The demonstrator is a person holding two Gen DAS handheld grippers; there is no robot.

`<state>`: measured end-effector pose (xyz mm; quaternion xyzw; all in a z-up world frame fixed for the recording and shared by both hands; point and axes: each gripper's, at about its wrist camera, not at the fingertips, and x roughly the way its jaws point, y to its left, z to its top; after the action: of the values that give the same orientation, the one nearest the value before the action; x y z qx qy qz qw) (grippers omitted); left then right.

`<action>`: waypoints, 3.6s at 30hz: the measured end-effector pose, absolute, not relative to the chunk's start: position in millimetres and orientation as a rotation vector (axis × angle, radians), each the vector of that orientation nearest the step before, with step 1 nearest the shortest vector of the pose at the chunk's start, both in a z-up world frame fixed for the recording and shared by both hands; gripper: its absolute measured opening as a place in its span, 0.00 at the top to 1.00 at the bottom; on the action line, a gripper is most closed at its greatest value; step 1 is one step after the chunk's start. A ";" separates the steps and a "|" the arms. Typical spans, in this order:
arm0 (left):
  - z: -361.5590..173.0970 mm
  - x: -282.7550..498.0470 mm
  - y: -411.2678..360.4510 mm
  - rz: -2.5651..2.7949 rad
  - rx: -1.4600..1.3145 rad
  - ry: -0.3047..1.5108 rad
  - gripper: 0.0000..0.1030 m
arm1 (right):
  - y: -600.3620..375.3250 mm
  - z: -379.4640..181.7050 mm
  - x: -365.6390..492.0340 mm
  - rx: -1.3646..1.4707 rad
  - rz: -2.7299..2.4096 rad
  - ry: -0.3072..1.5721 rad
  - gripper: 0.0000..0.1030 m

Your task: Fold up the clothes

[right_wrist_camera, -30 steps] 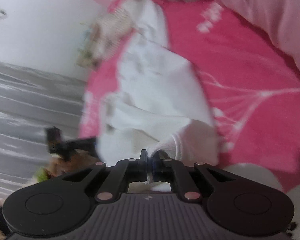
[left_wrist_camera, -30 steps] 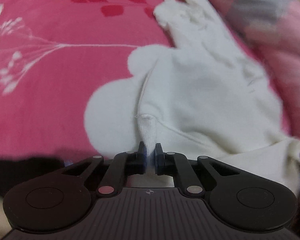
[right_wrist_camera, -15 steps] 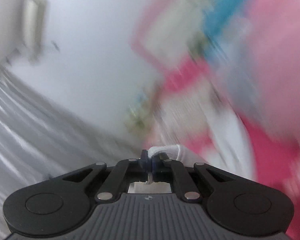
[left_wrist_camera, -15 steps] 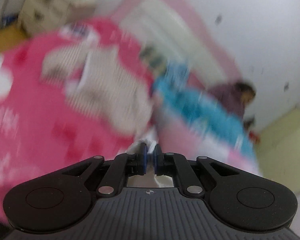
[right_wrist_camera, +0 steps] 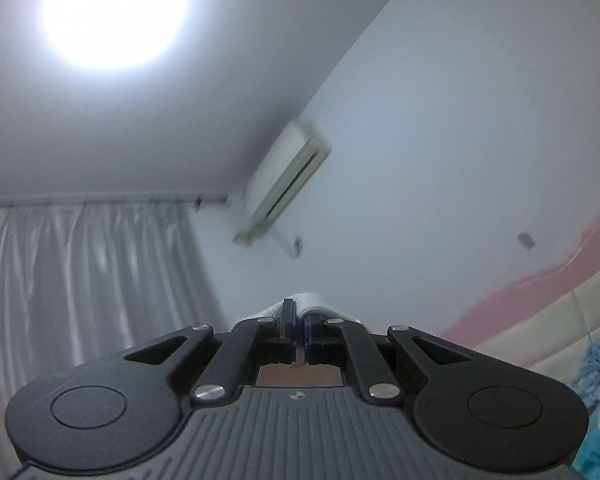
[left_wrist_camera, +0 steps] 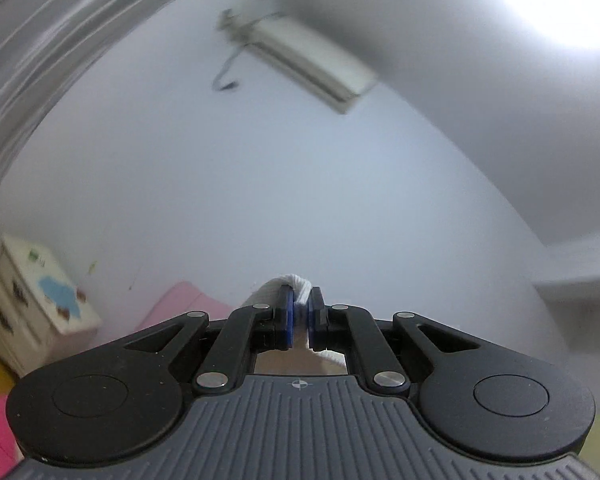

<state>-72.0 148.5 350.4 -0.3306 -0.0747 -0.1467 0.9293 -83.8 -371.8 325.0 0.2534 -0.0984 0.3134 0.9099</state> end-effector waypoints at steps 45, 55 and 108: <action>-112.2 -192.8 104.1 -0.362 0.181 0.984 0.48 | -367.0 -122.0 -242.3 0.116 0.126 1.006 0.58; -156.2 -148.7 74.3 -0.232 0.269 1.044 0.48 | -332.0 -125.4 -172.1 -0.046 0.236 0.911 0.64; -178.0 -200.8 85.2 -0.280 0.329 0.981 0.93 | -6.5 -204.7 68.8 0.082 0.598 1.106 0.98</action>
<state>-200.8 85.2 -178.0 0.1568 0.4672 -0.1333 0.8598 68.8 -6.5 -204.7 0.0384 0.5172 0.2796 0.8080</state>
